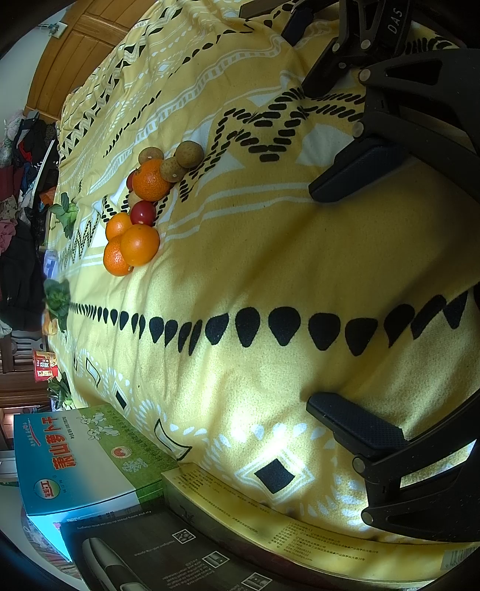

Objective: Organize fruits

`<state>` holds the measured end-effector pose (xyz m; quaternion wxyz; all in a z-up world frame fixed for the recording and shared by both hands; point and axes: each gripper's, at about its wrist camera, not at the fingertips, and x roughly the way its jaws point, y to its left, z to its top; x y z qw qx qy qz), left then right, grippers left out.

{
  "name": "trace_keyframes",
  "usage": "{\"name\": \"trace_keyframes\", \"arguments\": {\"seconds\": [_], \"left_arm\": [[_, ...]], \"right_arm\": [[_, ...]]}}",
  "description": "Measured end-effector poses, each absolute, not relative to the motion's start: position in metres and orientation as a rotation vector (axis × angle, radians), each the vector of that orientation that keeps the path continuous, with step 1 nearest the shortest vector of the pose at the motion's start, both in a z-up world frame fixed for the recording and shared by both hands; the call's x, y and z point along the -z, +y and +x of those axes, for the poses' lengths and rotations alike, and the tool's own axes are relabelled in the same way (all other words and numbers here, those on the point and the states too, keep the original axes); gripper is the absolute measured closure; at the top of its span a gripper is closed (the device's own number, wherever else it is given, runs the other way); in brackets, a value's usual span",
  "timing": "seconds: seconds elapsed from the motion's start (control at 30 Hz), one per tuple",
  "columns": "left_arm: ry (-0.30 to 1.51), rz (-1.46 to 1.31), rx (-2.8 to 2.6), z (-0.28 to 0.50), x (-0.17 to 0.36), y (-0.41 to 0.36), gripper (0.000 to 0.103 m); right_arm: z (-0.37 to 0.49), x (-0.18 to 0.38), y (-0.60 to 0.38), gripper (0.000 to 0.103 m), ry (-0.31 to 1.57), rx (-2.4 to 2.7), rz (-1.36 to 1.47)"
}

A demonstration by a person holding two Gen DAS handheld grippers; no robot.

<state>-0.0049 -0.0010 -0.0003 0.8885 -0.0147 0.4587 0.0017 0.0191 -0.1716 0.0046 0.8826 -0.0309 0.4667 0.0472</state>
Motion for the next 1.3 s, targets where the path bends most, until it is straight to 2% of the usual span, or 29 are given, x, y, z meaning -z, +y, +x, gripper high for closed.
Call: {"name": "trace_keyframes", "arguments": {"seconds": [0.27, 0.33, 0.37, 0.4, 0.43, 0.47, 0.5, 0.73, 1.03, 1.07, 1.1, 1.13, 1.3], "left_arm": [[0.952, -0.029, 0.004, -0.008, -0.005, -0.003, 0.0], [0.946, -0.036, 0.014, -0.01, -0.005, -0.001, 0.0], [0.944, -0.041, 0.019, -0.011, -0.005, 0.0, 0.0], [0.943, -0.048, 0.023, -0.011, -0.005, 0.001, 0.0], [0.943, -0.051, 0.025, -0.011, -0.005, 0.002, 0.0], [0.943, -0.052, 0.027, -0.011, -0.005, 0.002, 0.0], [0.942, -0.052, 0.028, -0.011, -0.005, 0.002, 0.0], [0.942, -0.062, 0.038, -0.012, -0.005, 0.004, 0.0], [0.942, -0.062, 0.038, -0.012, -0.005, 0.004, 0.0], [0.941, -0.063, 0.039, -0.012, -0.005, 0.004, 0.0], [0.94, -0.065, 0.04, -0.012, -0.005, 0.005, 0.0], [0.939, -0.066, 0.04, -0.012, -0.005, 0.005, 0.0], [0.953, -0.07, 0.069, -0.015, -0.012, 0.006, 0.001]], "right_arm": [[0.02, -0.012, -0.177, 0.0, 1.029, -0.143, -0.051], [0.016, -0.021, -0.179, 0.005, 1.035, -0.164, -0.016], [0.015, -0.027, -0.179, 0.016, 1.028, -0.207, 0.016], [0.014, -0.034, -0.178, 0.032, 1.02, -0.252, 0.04], [0.016, -0.038, -0.175, 0.04, 1.018, -0.281, 0.045], [0.019, -0.043, -0.171, 0.055, 1.016, -0.307, 0.044], [0.024, -0.047, -0.166, 0.064, 1.01, -0.335, 0.046], [0.071, -0.054, -0.137, 0.065, 1.005, -0.393, 0.102], [0.107, -0.028, -0.123, 0.066, 1.072, -0.371, 0.038], [0.108, -0.026, -0.123, 0.067, 1.074, -0.369, 0.034], [0.108, -0.024, -0.124, 0.075, 1.074, -0.361, 0.031], [0.109, -0.023, -0.126, 0.079, 1.077, -0.36, 0.039], [0.102, -0.035, -0.134, 0.08, 1.029, -0.386, 0.076]]}}
